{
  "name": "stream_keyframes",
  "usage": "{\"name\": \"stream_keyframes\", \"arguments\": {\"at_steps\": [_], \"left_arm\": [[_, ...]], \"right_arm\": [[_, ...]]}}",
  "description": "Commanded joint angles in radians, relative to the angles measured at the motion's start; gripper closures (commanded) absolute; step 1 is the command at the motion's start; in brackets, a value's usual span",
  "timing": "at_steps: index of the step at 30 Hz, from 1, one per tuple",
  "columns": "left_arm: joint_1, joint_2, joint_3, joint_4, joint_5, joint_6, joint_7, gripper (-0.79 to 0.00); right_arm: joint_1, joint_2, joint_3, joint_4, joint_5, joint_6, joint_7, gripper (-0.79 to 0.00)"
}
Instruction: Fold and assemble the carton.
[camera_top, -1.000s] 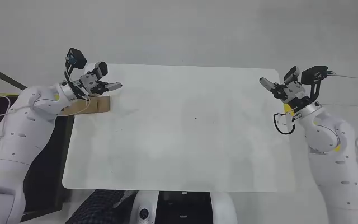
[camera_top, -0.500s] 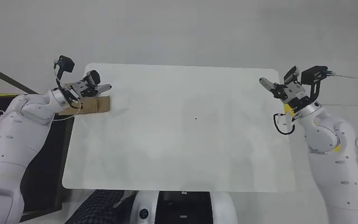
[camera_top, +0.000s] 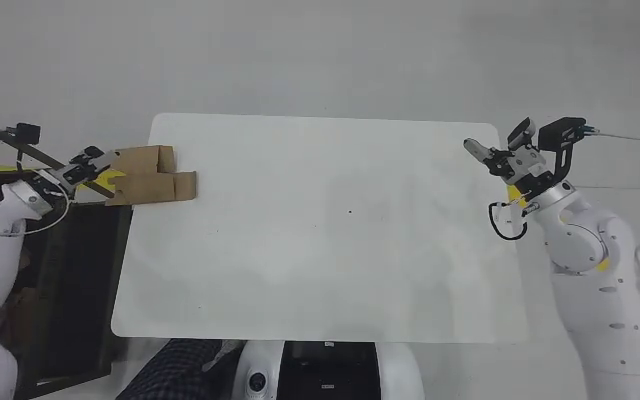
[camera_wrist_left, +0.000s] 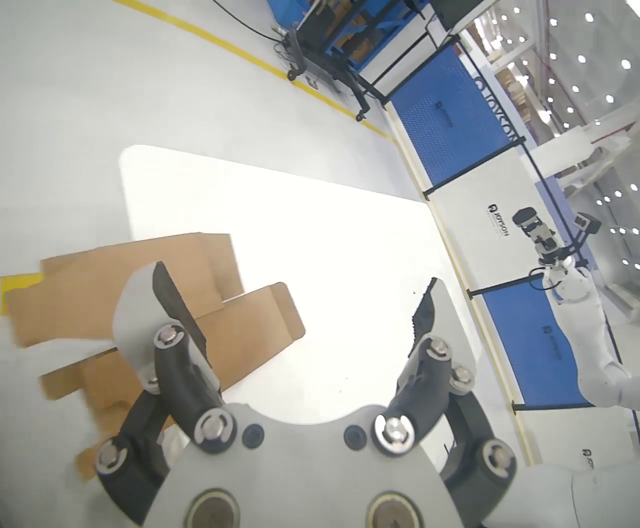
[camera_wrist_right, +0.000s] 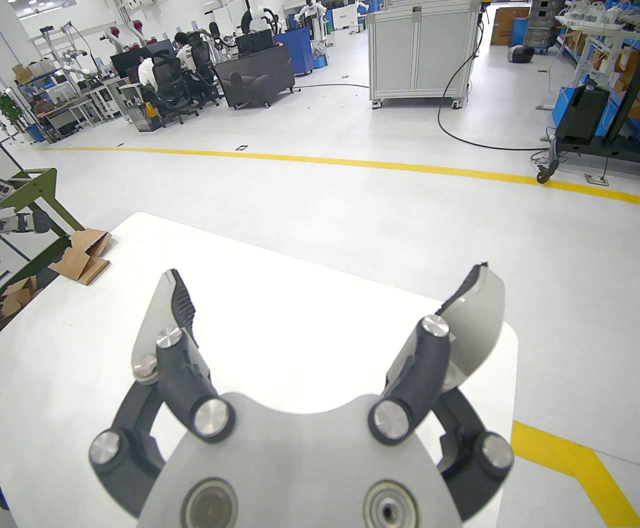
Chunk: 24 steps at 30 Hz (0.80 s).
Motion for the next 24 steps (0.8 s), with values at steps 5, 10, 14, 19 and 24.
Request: {"name": "stream_keyframes", "arguments": {"at_steps": [5,10,14,19,24], "left_arm": [[0.003,0.003,-0.01,0.014,0.002,-0.001,0.009,-0.785],[0.003,0.003,-0.01,0.014,0.002,-0.001,0.009,-0.785],[0.006,0.002,-0.012,0.017,-0.012,0.025,0.024,-0.785],[0.036,0.002,-0.038,0.068,-0.124,0.156,-0.023,-0.785],[0.061,0.01,-0.071,0.153,-0.179,0.151,-0.075,-0.785]], "right_arm": [[0.0,0.0,0.0,0.0,0.0,0.0,0.0,-0.785],[0.0,0.0,0.0,0.0,0.0,0.0,0.0,-0.785],[0.0,0.0,0.0,0.0,0.0,0.0,0.0,-0.785],[0.0,0.0,0.0,0.0,0.0,0.0,0.0,-0.785],[0.0,0.0,0.0,0.0,0.0,0.0,0.0,-0.785]]}}
